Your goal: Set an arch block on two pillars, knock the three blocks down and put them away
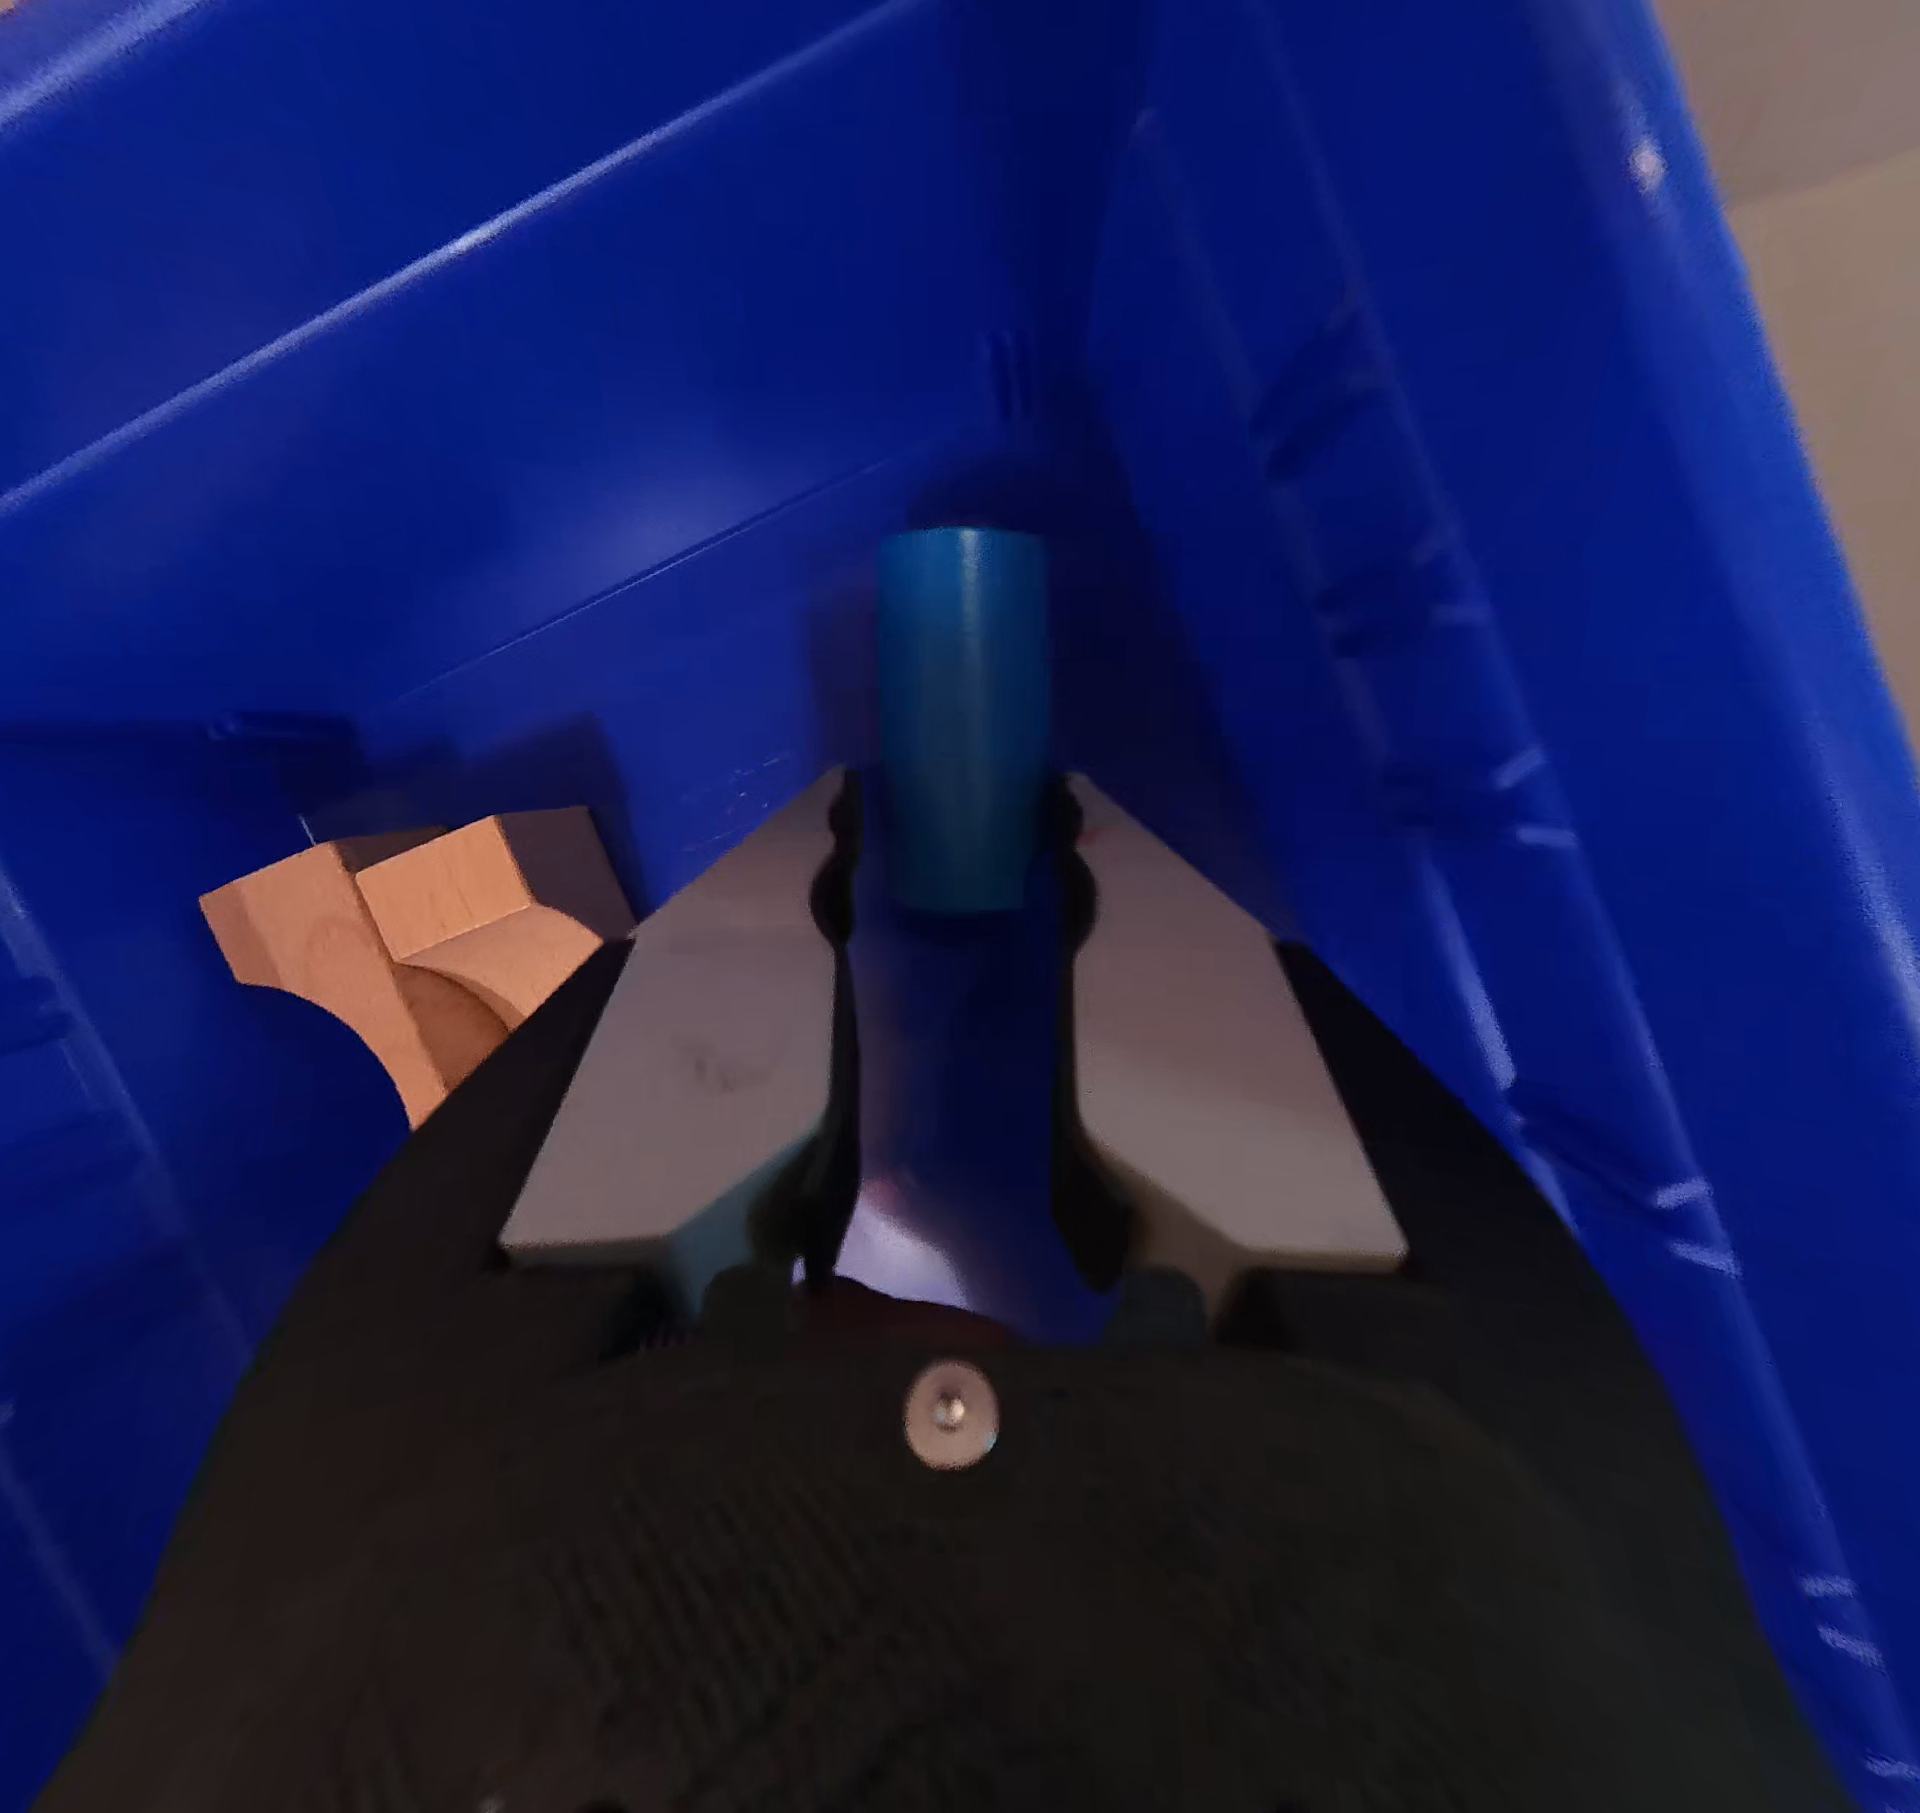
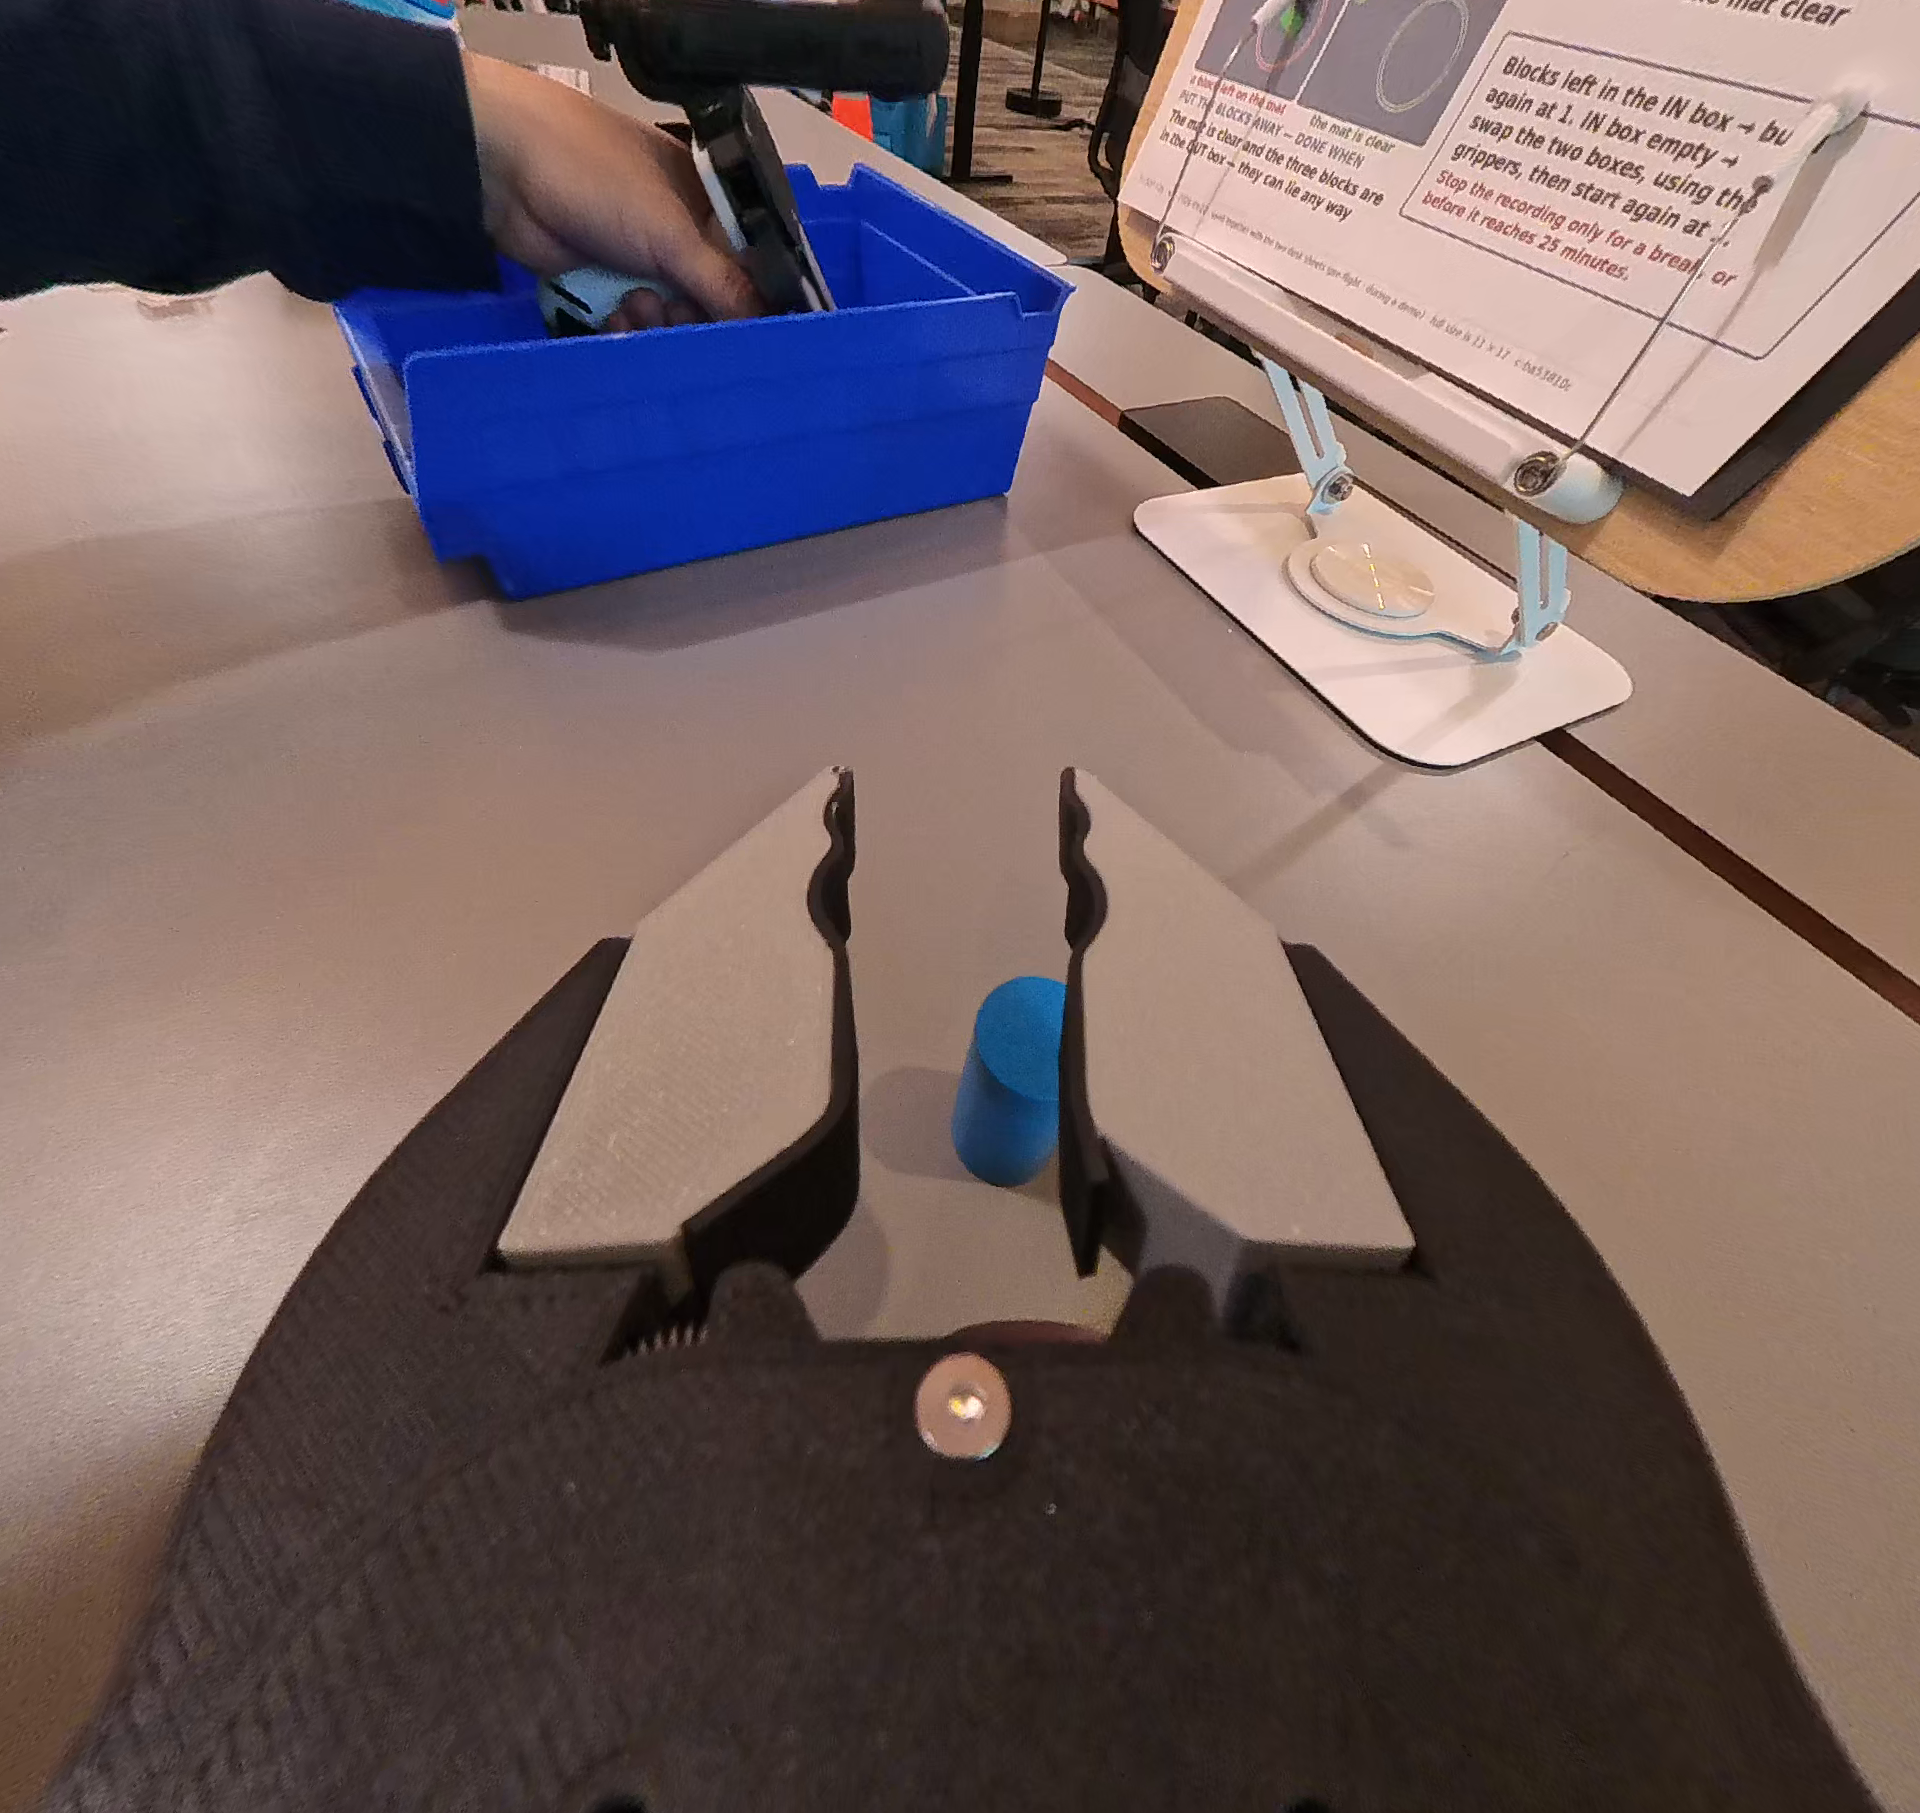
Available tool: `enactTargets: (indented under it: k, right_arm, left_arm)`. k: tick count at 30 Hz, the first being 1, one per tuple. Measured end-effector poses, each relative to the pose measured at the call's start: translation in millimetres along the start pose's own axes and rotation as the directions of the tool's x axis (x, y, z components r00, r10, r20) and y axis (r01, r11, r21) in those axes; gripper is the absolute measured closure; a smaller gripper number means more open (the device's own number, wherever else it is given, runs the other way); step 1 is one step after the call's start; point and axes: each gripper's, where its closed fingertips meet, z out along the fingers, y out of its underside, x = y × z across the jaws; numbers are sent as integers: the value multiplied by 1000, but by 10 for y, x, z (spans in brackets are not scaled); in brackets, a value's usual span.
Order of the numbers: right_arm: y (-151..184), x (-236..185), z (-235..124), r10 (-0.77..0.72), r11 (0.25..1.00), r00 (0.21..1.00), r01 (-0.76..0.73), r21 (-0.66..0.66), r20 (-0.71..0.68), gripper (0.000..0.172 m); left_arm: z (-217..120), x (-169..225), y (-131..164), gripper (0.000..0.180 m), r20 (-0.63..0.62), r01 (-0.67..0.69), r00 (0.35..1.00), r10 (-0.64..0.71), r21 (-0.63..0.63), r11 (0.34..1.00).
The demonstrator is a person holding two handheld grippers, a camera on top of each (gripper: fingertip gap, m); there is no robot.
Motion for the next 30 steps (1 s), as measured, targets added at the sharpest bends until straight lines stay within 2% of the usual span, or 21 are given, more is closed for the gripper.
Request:
enactTargets:
  k: [9,16,21,30]
  right_arm:
    - [1,-60,28,-12,1000,1000,12,-8,14,136]
    - [8,-129,56,-21,1000,999,21,-16,32,136]
    - [11,-183,79,-25,999,999,26,-20,47,135]
    - [-74,-354,101,0,1000,994,-1,13,110,135]
  left_arm:
    - [23,-13,-37,149,-46,-72,996,73,22,997]
    - [-69,-25,27,150,-41,-115,992,119,86,990]
    - [-371,-25,-1,150,-64,-92,992,106,188,978]
    - [-1030,78,-42,149,-237,69,971,32,406,911]
